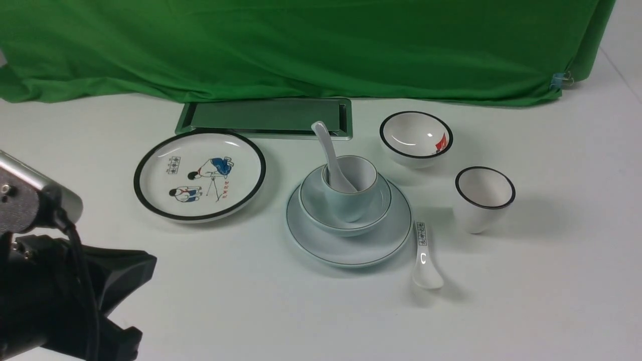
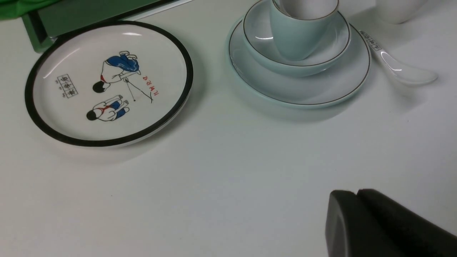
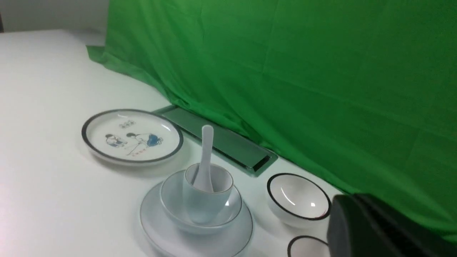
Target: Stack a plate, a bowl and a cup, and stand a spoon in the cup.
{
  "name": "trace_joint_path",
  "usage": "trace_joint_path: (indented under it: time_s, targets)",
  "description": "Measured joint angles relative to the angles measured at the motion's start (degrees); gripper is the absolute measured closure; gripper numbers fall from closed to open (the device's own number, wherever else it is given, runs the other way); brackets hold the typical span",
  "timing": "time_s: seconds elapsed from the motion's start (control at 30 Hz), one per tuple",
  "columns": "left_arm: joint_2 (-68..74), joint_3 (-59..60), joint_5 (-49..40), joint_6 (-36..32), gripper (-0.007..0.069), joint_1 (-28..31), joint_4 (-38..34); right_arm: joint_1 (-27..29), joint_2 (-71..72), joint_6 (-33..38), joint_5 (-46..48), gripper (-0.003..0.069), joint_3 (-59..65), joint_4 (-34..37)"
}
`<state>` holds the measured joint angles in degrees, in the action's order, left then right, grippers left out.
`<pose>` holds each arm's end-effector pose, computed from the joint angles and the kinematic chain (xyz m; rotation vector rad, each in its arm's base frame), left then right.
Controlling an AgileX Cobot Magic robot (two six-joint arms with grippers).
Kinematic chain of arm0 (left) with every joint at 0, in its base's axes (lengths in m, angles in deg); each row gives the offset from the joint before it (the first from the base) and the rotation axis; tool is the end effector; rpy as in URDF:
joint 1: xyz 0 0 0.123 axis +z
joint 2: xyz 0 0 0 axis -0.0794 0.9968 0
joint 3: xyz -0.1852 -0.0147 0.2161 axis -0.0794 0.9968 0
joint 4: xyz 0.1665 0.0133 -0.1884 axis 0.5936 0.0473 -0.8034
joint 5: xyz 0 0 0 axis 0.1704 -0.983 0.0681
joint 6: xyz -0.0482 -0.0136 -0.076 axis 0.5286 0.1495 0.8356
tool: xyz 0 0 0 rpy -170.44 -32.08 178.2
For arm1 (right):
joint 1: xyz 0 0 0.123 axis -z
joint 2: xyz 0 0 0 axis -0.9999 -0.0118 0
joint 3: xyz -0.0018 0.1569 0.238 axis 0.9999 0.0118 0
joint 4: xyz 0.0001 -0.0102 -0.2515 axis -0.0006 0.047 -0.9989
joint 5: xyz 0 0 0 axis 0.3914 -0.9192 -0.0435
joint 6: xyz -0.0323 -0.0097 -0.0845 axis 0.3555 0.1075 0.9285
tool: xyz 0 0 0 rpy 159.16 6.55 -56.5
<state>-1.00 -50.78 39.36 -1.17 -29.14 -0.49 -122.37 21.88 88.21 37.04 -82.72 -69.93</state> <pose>0.1242 -0.0629 0.3028 0.5408 2.0655 -0.2903 0.0821 0.0523 0.3547 -0.6083 1.5019 0.2811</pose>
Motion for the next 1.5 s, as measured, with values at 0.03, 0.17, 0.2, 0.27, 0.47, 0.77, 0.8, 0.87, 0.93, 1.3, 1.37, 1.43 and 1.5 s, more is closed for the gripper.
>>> trace_joint_path:
  time_s: [0.03, 0.17, 0.2, 0.27, 0.47, 0.77, 0.8, 0.87, 0.93, 1.3, 1.37, 1.43, 1.5]
  targets:
    - [0.0, 0.0, 0.0, 0.0, 0.0655, 0.0, 0.0, 0.0, 0.3, 0.0, -1.1, 0.0648, 1.0, -0.4]
    - [0.0, 0.0, 0.0, 0.0, 0.0655, 0.0, 0.0, 2.2, 2.1, 0.1, -5.7, 0.0648, 5.5, -0.8]
    - [0.0, 0.0, 0.0, 0.0, 0.0655, 0.0, 0.0, 3.7, 2.9, -0.1, -6.9, 0.0648, 7.1, -0.8]
    - [0.0, 0.0, 0.0, 0.0, 0.0655, 0.0, 0.0, 7.7, 4.7, -0.5, -8.9, 0.0648, 10.4, -0.8]
    - [0.0, 0.0, 0.0, 0.0, 0.0655, 0.0, 0.0, 20.6, 13.9, -3.3, -11.5, 0.0648, 21.6, -0.8]
    - [0.0, 0.0, 0.0, 0.0, 0.0655, 0.0, 0.0, 36.7, 26.5, -8.8, -9.5, 0.0648, 33.4, -0.8]
    - [0.0, 0.0, 0.0, 0.0, 0.0655, 0.0, 0.0, 36.7, 26.7, -9.4, -9.6, 0.0648, 33.8, -0.8]
    - [0.0, 0.0, 0.0, 0.0, 0.0655, 0.0, 0.0, 36.8, 26.8, -10.5, -9.2, 0.0648, 34.2, -0.8]
    - [0.0, 0.0, 0.0, 0.0, 0.0655, 0.0, 0.0, 36.6, 26.9, -12.0, -7.5, 0.0648, 34.3, -0.8]
    - [0.0, 0.0, 0.0, 0.0, 0.0655, 0.0, 0.0, 34.4, 26.9, -13.9, -1.8, 0.0647, 34.3, -0.8]
    - [0.0, 0.0, 0.0, 0.0, 0.0655, 0.0, 0.0, 34.4, 26.9, -13.9, -1.8, 0.0645, 34.3, -0.8]
    - [0.0, 0.0, 0.0, 0.0, 0.0655, 0.0, 0.0, 34.3, 26.9, -14.0, -1.8, 0.0641, 34.3, -0.8]
    - [0.0, 0.0, 0.0, 0.0, 0.0655, 0.0, 0.0, 34.3, 26.9, -14.0, -1.8, 0.0639, 34.3, -0.8]
